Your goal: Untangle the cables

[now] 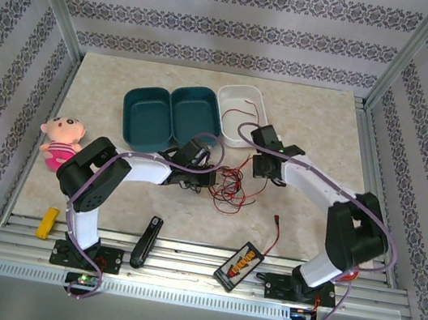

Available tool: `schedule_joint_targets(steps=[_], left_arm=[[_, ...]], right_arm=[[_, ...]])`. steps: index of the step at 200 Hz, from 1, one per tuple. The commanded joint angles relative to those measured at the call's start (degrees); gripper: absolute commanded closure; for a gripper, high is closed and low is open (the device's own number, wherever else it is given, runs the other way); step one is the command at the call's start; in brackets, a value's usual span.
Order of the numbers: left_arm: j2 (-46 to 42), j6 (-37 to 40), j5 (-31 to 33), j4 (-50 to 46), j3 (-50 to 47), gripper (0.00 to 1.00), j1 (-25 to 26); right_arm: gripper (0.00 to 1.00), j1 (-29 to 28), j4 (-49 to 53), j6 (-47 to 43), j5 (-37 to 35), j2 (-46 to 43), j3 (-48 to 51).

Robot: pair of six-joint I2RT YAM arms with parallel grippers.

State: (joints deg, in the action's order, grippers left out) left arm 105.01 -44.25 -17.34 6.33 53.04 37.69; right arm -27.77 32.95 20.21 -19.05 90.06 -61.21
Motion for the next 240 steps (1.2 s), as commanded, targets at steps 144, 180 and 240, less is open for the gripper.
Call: schedule_joint_targets(steps=[144, 180, 240], left_arm=[[-0.85, -0.34, 1.71, 1.76, -3.76, 0.92, -0.87], [-0.78, -0.36, 1.67, 1.86, -3.80, 0.89, -0.85], [-1.21, -0.91, 1.24, 2.64, -4.00, 0.77, -0.87]], right_arm=[[1.00, -0.35, 7.94, -4.45, -8.44, -27.64, -19.56], [1.00, -0.40, 5.98, -7.70, -8.05, -28.13, -25.73], [1.00, -0.36, 2.85, -12.68, -9.38, -26.02, -33.76]])
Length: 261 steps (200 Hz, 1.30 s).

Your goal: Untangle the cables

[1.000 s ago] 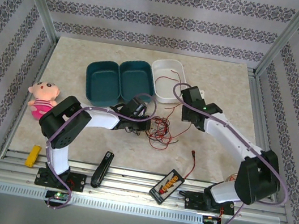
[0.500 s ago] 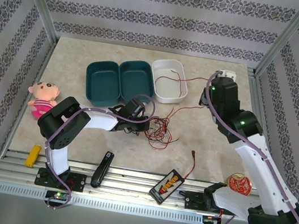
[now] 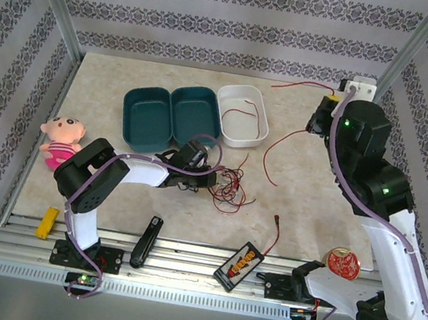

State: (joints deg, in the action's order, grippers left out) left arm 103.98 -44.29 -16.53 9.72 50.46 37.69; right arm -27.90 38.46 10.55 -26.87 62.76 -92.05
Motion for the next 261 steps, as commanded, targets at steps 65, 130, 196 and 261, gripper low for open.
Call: schedule_joint_targets(steps=[65, 130, 196, 261], left_arm=[[-2.79, -0.10, 0.48, -1.17, -0.84, 0.49, -0.86], [-4.48, 0.59, 1.62, -1.98, -0.72, 0.21, -0.87], [-8.49, 3.26, 2.54, -5.74, 0.74, 0.01, -0.86], [-18.06, 6.84, 8.51, -10.29, -0.43, 0.01, -0.87]], right_arm=[[1.00, -0.22, -3.97, -6.52, -0.32, 7.35, -11.59], [1.00, -0.22, -4.96, -11.28, -0.78, 12.49, -23.38], [1.00, -0.15, -5.81, -13.10, -1.47, 17.98, -27.66], [1.00, 2.68, -4.71, -6.79, 4.14, 28.92, -26.60]])
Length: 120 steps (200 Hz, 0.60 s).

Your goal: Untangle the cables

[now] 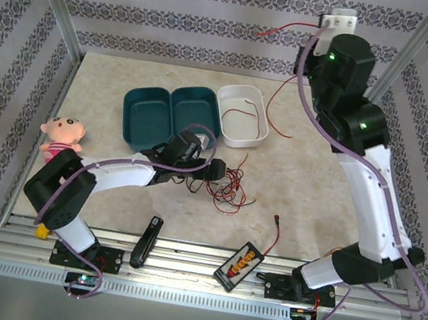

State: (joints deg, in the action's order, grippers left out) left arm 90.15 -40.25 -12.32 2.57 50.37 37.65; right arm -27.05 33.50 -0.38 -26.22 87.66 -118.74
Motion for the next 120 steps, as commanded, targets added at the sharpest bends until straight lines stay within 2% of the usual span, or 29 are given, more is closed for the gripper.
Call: schedule_joint_targets(steps=[1, 31, 58, 120], left_arm=[[-4.38, 2.85, 4.44, -3.21, -0.44, 0.01, -0.82], [-8.84, 3.16, 9.80, -6.20, -2.57, 0.01, -1.12], [-12.25, 2.33, 11.16, -7.57, -4.81, 0.01, -3.09], [-17.50, 1.96, 13.56, -7.37, -9.27, 0.01, -6.62]], right_arm=[[1.00, 1.91, 0.25, 4.37, 3.69, 4.24, 0.09], [1.00, 4.48, 0.17, 8.89, 8.72, 11.75, -0.99], [1.00, 6.51, 0.21, 11.35, 11.80, 19.55, -3.56], [1.00, 7.78, 2.90, 15.30, 13.09, 34.09, -10.49]])
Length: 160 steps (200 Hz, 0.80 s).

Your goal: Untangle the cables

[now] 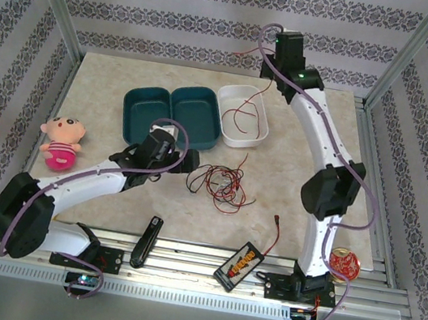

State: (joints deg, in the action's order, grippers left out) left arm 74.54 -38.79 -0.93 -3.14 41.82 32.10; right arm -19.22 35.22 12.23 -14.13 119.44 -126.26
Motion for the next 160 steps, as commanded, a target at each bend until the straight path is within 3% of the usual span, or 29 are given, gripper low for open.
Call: schedule_joint_targets(steps=[1, 78, 160], left_arm=[[-1.88, 0.52, 2.21, -1.72, -0.75, 0.01, -1.07], [-0.92, 0.68, 1.81, -2.09, -0.76, 0.01, -2.44], [2.46, 0.03, -0.03, -0.87, -0.19, 0.01, -2.53]], right_arm=[[1.00, -0.03, 1.13, 2.70, 1.02, 2.48, -2.92], [1.00, 1.38, 1.00, 2.30, -2.61, 9.08, -0.21], [1.00, -0.30, 5.76, 0.89, 0.04, 12.20, 1.56]])
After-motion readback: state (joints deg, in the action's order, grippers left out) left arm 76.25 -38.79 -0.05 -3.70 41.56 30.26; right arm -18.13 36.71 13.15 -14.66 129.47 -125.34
